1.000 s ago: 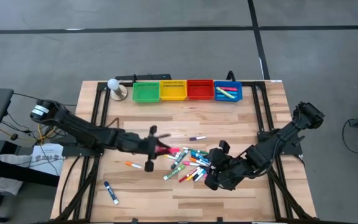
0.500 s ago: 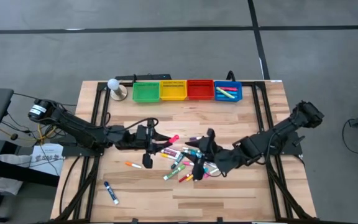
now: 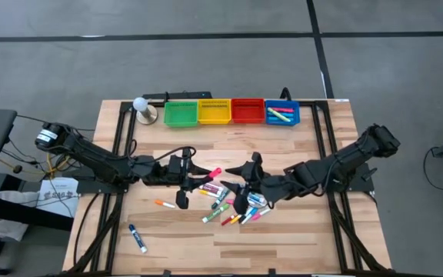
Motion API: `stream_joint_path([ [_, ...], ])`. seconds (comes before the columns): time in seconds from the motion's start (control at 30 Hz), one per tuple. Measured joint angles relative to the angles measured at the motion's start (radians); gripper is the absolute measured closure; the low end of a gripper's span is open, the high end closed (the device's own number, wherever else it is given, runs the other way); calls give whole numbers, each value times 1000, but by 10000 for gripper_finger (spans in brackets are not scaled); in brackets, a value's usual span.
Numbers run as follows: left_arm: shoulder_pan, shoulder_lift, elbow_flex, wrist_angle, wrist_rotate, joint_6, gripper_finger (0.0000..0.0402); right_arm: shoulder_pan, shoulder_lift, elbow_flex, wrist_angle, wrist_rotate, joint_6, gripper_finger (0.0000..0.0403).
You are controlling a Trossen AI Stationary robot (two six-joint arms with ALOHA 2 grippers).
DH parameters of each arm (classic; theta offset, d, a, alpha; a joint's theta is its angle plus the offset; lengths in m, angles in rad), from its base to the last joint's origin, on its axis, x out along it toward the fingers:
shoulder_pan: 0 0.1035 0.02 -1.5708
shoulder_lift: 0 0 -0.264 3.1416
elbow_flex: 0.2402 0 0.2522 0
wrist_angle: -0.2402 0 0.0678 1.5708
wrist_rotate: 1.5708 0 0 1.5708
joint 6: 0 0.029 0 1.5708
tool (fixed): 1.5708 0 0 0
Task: Pick & Place Markers
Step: Put the pink highlighter pen into the blue basket
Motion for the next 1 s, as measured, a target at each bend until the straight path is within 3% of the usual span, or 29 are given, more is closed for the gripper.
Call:
stream_joint_path([
  [0.4, 0, 61, 0, 12, 12, 0, 321, -28, 0, 0, 147, -91, -95, 221],
  [0.6, 0, 91, 0, 50, 29, -8, 319, -53, 0, 0, 150, -104, -94, 221],
  [0.77, 3, 92, 0, 66, 31, -8, 318, -70, 0, 0, 153, -199, -91, 221],
  [1.0, 3, 92, 0, 131, 31, -7, 317, -69, 0, 0, 153, -202, -87, 221],
])
